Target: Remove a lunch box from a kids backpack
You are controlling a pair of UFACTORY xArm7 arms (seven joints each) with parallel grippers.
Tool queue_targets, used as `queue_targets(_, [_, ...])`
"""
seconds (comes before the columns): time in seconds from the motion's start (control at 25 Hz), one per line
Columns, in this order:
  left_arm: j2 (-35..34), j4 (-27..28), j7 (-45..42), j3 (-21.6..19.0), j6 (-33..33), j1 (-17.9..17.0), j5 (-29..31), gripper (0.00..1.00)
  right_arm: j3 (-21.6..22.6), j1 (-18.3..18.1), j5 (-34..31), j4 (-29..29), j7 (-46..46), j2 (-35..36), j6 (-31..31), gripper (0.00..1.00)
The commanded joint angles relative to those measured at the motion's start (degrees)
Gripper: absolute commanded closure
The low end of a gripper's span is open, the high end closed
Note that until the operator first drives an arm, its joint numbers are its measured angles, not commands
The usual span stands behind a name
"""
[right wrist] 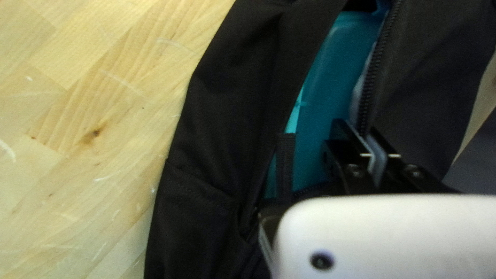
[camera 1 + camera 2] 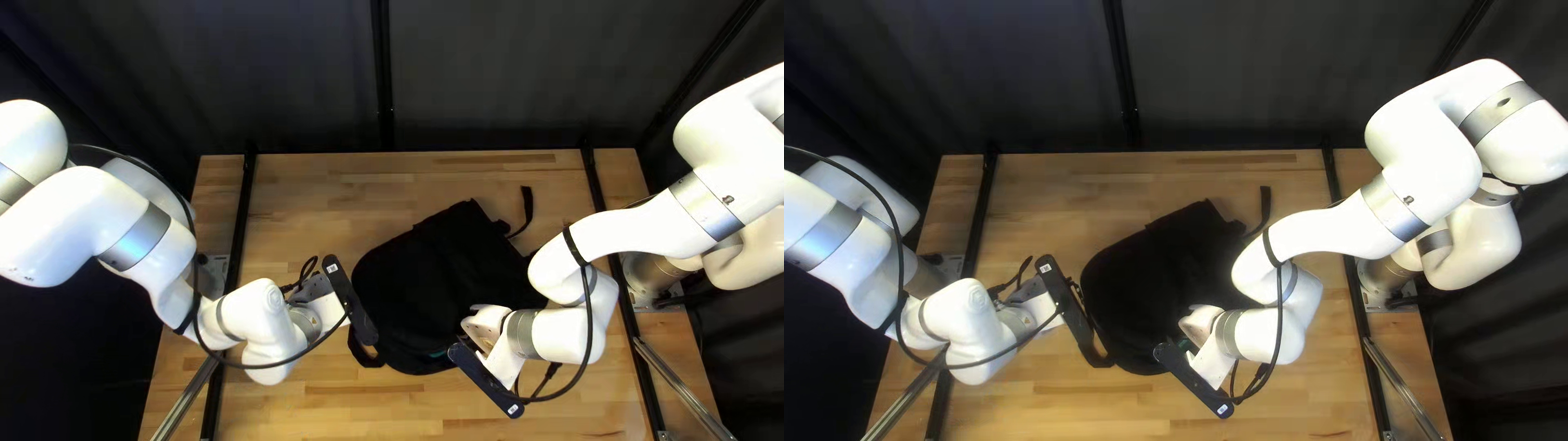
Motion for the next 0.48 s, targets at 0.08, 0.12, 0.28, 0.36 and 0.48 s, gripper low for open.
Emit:
queue_targets(0.08, [-0.9, -1.2, 1.2, 1.5, -1.6, 1.4, 1.2, 1.00, 0.0, 0.0, -0.1, 0.2, -0.2, 0.3, -0.1, 1.00])
queue_targets(0.12, [-1.3, -1.6, 1.5, 1.9, -1.9, 1.7, 1.5, 1.00, 0.1, 0.0, -0.1, 0.2, -0.4, 0.4, -0.1, 1.00])
queue_targets(0.28, [-2.1, -2.5, 2.4, 3.1, -3.0, 2.8, 2.5, 1.00, 0.1, 0.1, -0.3, 0.3, -0.5, 0.6, -0.2, 1.00])
queue_targets(0.36, [-2.7, -2.9, 2.9, 3.6, -3.4, 3.2, 2.8, 1.00, 0.1, 0.2, -0.5, 0.3, -0.6, 0.7, -0.3, 1.00])
queue_targets(0.48, [-3.3, -3.3, 3.7, 4.3, -4.0, 3.9, 3.4, 1.00, 0.2, 0.2, -0.7, 0.4, -0.6, 0.9, -0.4, 1.00])
